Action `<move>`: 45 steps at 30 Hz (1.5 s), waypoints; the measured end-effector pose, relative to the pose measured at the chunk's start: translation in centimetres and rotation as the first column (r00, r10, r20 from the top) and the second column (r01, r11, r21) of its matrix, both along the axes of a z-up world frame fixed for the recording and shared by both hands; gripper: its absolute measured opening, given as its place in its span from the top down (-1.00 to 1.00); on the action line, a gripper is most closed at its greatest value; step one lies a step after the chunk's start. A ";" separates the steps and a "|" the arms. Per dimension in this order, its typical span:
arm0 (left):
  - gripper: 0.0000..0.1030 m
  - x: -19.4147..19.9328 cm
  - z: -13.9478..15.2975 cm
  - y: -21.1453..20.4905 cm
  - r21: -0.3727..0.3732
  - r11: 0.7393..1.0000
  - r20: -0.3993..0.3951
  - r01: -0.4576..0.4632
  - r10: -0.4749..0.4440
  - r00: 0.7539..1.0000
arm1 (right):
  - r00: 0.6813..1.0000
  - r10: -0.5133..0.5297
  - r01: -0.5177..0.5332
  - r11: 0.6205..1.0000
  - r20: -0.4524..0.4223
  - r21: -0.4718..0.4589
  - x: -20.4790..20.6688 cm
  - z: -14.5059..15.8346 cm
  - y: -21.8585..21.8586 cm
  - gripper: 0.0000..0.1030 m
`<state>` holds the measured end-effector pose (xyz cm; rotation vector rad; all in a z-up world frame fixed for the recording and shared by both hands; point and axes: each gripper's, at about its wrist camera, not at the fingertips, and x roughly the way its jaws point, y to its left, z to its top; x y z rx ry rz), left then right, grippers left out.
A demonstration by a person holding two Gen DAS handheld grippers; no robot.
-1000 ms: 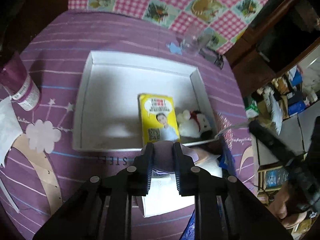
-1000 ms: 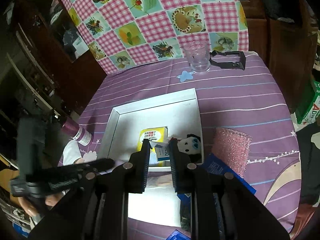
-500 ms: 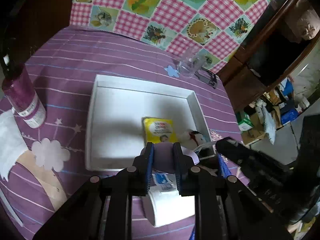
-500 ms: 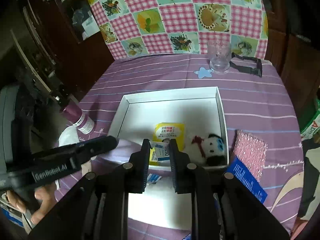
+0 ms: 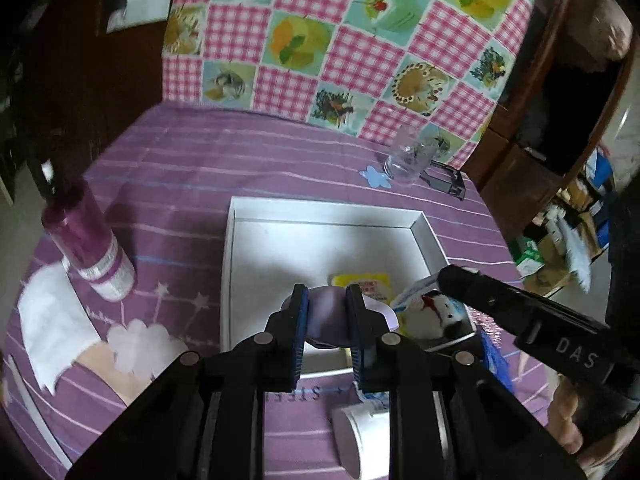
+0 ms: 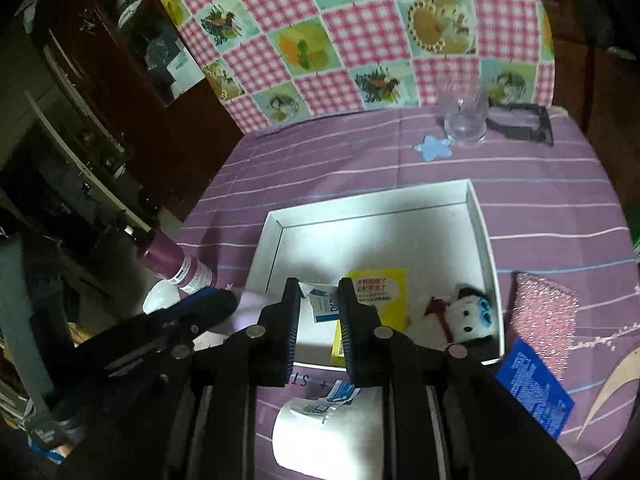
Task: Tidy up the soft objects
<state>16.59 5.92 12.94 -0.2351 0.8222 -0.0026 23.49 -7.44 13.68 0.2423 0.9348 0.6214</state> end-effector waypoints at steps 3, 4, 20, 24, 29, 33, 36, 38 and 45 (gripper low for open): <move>0.65 0.0 -0.2 -0.4 0.061 0.998 0.036 -0.003 0.001 0.999 | 1.000 0.010 -0.010 1.000 -0.011 -0.020 0.2 -0.5 0.2 0.60; 0.65 0.1 -0.5 -0.5 0.073 0.997 0.042 0.000 -0.003 0.999 | 1.000 0.005 -0.005 1.000 -0.014 -0.026 0.3 -0.7 0.2 0.60; 0.65 3.0 -7.5 0.3 0.061 0.993 -0.102 0.098 -0.091 0.991 | 0.996 0.008 -0.015 0.997 -0.089 -0.076 1.2 -2.6 0.0 0.60; 0.65 2.7 -7.8 0.7 0.030 0.989 -0.144 0.142 -0.137 0.980 | 0.994 0.010 -0.020 0.996 -0.110 -0.092 1.4 -2.9 -0.2 0.60; 0.66 2.7 -8.8 1.0 -0.013 0.980 -0.246 0.198 -0.195 0.949 | 0.994 0.009 -0.022 0.993 -0.109 -0.120 1.3 -2.9 -0.2 0.60; 0.56 2.6 -8.9 0.8 -0.009 0.981 -0.258 0.191 -0.187 0.948 | 0.992 0.018 -0.037 0.989 -0.129 -0.143 1.6 -3.9 0.6 0.60; 0.35 2.5 -8.7 0.8 0.015 0.984 -0.254 0.179 -0.169 0.952 | 0.992 0.018 -0.037 0.988 -0.126 -0.149 2.0 -4.5 1.1 0.59; 0.11 2.6 -8.7 1.0 0.038 0.987 -0.262 0.159 -0.143 0.954 | 0.993 0.005 -0.024 0.988 -0.119 -0.151 2.2 -4.6 1.1 0.58; -0.41 2.1 -7.2 2.2 -0.022 0.993 -0.243 0.114 -0.116 0.963 | 0.994 -0.041 0.033 0.996 -0.104 -0.083 2.6 -3.8 -0.1 -0.07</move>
